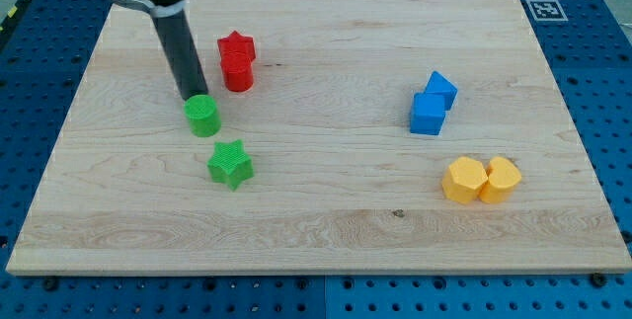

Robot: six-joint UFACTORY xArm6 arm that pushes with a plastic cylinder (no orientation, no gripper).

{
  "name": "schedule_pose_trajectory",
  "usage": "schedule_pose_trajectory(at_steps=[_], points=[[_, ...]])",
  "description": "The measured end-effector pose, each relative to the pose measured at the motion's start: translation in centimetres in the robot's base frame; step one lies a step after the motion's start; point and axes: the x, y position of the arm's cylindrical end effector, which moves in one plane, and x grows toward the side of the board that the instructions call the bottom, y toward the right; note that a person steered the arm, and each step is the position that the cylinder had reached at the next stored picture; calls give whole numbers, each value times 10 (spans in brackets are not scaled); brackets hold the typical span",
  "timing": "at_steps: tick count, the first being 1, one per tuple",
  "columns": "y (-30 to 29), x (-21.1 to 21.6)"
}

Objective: Point your arm at the green circle

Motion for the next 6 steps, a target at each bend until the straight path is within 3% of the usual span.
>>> schedule_pose_trajectory(at_steps=[2,3,5,6], points=[[22,53],[22,56],[83,18],[131,-25]])
